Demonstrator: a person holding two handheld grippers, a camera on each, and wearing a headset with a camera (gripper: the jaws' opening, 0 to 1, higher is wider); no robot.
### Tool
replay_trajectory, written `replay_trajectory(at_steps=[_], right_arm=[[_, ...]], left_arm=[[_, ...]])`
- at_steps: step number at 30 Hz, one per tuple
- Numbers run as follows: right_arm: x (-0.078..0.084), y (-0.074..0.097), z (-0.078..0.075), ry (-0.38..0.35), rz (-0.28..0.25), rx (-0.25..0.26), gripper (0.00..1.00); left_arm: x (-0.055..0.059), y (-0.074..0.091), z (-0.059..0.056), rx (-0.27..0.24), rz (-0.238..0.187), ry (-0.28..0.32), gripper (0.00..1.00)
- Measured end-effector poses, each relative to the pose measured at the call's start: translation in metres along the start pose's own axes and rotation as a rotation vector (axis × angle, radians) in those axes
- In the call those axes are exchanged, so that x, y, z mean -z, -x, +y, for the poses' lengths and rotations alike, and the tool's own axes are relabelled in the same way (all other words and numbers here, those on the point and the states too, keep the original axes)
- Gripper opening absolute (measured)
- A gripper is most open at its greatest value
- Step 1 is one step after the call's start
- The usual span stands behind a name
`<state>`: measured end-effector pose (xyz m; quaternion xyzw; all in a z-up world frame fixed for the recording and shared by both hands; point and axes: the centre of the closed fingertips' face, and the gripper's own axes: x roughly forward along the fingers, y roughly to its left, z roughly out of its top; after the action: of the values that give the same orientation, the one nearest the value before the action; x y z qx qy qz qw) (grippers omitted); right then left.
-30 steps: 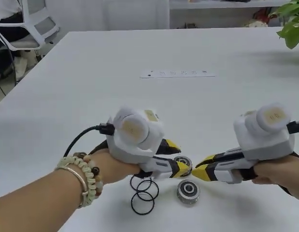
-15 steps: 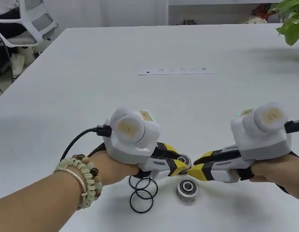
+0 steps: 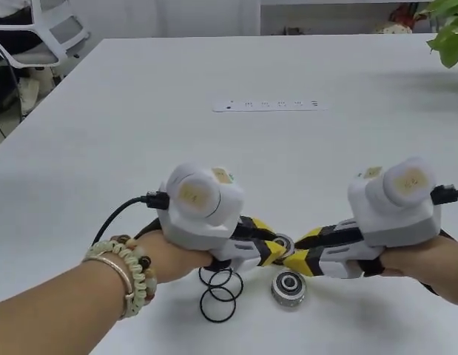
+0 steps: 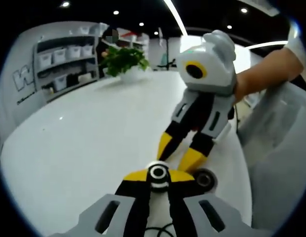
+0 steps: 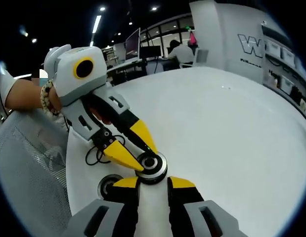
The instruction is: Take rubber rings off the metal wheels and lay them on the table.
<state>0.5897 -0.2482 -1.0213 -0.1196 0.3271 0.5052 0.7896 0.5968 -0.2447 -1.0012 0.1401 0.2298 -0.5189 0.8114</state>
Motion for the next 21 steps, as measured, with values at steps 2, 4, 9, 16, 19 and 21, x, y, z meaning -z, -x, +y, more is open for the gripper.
replay_trajectory(at_steps=[2,4,9,16,19,21], right_arm=[[-0.0007,-0.0013,0.0018,-0.004,-0.004,-0.01,0.16],[-0.0002,-0.0021,0.0021,0.023,0.01,-0.01,0.16],[0.0003,-0.002,0.0051,0.067,0.021,-0.002,0.12],[-0.001,-0.0015,0.0025,0.075,0.025,0.022,0.0],[-0.0006,-0.0018,-0.0016,0.004,0.027,0.062,0.0],[-0.0006,-0.0025,-0.004,-0.111,0.028,0.064,0.0]], left_arm=[[-0.0001,0.0006,-0.0005,0.002,0.0,-0.002,0.14],[0.0004,0.0009,-0.0005,0.001,0.001,0.0,0.14],[0.0028,0.0033,0.0002,-0.009,0.006,0.005,0.14],[0.0042,0.0054,0.0008,-0.018,0.005,0.009,0.14],[0.0045,0.0055,0.002,-0.023,0.005,0.011,0.14],[0.005,0.0059,0.0029,-0.027,0.007,0.01,0.14]])
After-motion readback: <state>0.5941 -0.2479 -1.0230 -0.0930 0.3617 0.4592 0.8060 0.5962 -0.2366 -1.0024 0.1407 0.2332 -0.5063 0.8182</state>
